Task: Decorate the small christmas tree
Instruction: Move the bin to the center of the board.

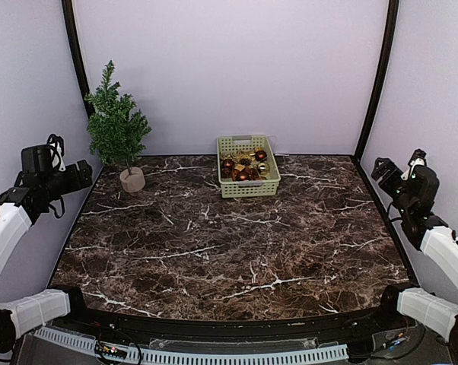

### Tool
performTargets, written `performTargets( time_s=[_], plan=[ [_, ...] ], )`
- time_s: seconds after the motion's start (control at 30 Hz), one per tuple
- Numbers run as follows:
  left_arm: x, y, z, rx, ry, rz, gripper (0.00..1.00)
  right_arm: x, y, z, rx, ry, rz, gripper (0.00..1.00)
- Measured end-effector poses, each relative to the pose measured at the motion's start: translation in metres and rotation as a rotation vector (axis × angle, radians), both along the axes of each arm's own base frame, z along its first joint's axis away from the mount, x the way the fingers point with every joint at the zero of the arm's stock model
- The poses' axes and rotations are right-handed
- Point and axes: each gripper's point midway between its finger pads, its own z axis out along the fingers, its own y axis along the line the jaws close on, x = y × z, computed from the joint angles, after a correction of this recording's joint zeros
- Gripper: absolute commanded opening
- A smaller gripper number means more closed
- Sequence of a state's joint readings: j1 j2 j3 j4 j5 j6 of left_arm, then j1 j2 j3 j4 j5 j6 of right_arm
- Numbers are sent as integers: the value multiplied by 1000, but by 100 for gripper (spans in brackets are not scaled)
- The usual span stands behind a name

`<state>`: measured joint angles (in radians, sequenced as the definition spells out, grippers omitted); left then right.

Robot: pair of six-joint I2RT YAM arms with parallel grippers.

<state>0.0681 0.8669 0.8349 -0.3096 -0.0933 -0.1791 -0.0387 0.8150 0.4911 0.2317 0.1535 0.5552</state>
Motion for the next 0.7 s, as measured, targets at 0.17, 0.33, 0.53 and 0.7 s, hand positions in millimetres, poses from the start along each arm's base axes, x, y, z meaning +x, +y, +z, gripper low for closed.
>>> performTargets(
  time_s=[0.17, 0.33, 0.53, 0.7],
  plan=[
    [1, -4, -1, -10, 3, -20, 99, -4, 0, 10, -1, -35, 0, 99],
    [1, -9, -2, -22, -5, -50, 99, -4, 0, 10, -1, -35, 0, 99],
    [2, -19, -1, -41, -18, -101, 99, -3, 5, 5, -29, 13, 30, 97],
    [0, -26, 6, -54, -53, -138, 99, 21, 42, 9, -117, 108, 164, 93]
  ],
)
